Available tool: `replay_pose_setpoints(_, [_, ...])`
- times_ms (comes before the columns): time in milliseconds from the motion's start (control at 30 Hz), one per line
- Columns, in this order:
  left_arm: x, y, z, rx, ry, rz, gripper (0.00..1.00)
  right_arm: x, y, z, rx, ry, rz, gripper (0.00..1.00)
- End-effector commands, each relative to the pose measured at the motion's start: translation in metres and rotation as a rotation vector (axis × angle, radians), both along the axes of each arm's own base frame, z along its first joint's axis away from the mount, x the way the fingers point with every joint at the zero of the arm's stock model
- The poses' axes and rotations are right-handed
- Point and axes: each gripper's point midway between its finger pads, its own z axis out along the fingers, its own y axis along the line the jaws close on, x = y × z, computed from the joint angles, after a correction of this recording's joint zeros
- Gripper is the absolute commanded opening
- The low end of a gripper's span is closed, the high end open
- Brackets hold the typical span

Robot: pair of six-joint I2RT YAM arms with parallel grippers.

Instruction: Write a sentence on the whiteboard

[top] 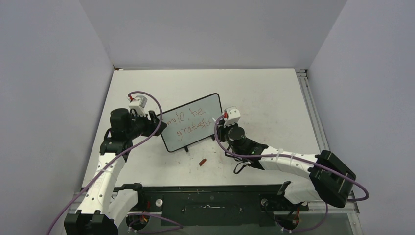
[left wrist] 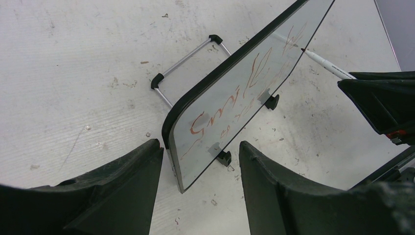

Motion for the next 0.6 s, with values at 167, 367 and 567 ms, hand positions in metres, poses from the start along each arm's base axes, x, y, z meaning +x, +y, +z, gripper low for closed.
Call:
replay_pose_setpoints(167, [0.006, -0.002, 0.019, -0.007, -0.066, -0.015, 0.57, 0.015, 0.011, 0.034, 0.076, -0.086, -0.020, 0.05])
replay_pose_setpoints(367, [0.006, -0.002, 0.019, -0.007, -0.066, -0.015, 0.57, 0.015, 0.009, 0.025, 0.057, -0.073, -0.026, 0.05])
replay_pose_setpoints(567, [0.005, -0.002, 0.019, -0.008, -0.068, -0.016, 0.57, 0.010, 0.005, 0.012, 0.040, -0.044, -0.028, 0.05])
